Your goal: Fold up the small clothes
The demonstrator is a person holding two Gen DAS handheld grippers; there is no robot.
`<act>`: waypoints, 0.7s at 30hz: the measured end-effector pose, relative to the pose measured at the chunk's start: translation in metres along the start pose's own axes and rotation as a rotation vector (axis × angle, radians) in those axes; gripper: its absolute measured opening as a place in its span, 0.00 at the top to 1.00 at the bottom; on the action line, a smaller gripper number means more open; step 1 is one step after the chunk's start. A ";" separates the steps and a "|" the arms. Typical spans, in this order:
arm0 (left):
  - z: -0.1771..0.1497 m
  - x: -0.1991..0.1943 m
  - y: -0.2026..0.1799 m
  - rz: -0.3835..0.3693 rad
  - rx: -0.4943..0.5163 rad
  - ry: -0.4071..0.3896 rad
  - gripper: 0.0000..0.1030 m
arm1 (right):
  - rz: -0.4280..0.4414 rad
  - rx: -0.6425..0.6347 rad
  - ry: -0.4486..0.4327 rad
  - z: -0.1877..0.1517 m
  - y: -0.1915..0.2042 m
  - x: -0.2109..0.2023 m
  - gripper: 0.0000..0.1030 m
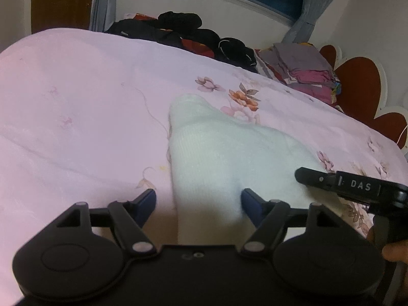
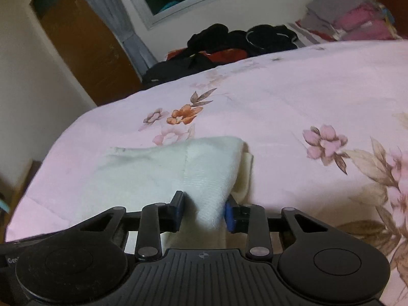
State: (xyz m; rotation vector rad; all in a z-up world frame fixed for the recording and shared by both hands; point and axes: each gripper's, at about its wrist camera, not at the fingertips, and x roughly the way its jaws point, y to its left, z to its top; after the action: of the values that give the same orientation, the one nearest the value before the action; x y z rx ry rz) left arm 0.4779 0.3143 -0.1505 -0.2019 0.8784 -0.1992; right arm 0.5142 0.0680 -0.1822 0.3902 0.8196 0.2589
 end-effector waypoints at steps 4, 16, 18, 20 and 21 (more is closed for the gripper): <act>-0.002 -0.009 -0.005 0.030 0.016 -0.001 0.30 | 0.003 0.038 -0.033 0.002 0.002 -0.021 0.68; -0.047 -0.051 -0.010 0.017 0.054 0.030 0.30 | 0.025 -0.025 -0.006 -0.049 0.020 -0.086 0.68; -0.057 -0.053 -0.008 0.007 0.048 0.051 0.30 | 0.025 -0.020 0.017 -0.063 0.020 -0.092 0.68; -0.065 -0.052 -0.006 0.007 0.049 0.076 0.30 | 0.025 -0.020 0.056 -0.077 0.021 -0.092 0.68; -0.068 -0.051 -0.005 0.005 0.047 0.084 0.30 | 0.020 -0.019 0.066 -0.084 0.022 -0.092 0.68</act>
State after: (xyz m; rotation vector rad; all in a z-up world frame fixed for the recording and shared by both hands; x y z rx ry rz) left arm 0.3928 0.3162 -0.1540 -0.1486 0.9567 -0.2250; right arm 0.3890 0.0733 -0.1638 0.3732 0.8779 0.2991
